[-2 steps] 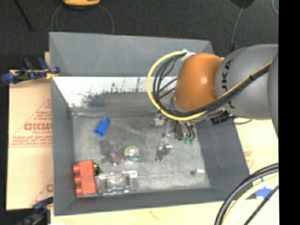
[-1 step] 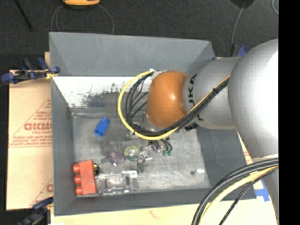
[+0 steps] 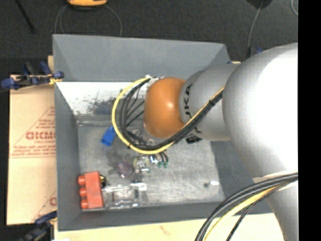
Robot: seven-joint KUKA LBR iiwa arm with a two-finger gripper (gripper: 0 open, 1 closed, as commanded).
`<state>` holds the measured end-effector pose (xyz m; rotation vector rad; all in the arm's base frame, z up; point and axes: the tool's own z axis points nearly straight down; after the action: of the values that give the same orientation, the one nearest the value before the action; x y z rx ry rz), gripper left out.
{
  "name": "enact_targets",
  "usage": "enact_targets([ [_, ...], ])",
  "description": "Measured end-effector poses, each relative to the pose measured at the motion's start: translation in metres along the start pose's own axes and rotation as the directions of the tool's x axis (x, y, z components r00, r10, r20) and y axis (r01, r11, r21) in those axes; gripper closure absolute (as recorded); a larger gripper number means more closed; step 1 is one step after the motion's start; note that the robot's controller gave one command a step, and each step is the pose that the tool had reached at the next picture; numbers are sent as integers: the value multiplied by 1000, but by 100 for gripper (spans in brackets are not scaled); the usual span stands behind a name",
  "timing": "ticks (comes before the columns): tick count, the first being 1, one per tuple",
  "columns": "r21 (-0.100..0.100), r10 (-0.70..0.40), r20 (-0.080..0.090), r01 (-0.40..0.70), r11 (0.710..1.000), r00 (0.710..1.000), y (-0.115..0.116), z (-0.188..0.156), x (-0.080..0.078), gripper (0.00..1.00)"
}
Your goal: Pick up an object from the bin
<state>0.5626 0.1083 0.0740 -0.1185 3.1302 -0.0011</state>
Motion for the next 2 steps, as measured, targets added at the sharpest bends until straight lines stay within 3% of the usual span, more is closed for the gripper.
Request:
enact_targets([
  [1, -2, -2, 5, 2, 1000, 1000, 1, -2, -1, 100],
  [2, -3, 26, 5, -26, 1000, 1000, -2, -165, -33, 100],
])
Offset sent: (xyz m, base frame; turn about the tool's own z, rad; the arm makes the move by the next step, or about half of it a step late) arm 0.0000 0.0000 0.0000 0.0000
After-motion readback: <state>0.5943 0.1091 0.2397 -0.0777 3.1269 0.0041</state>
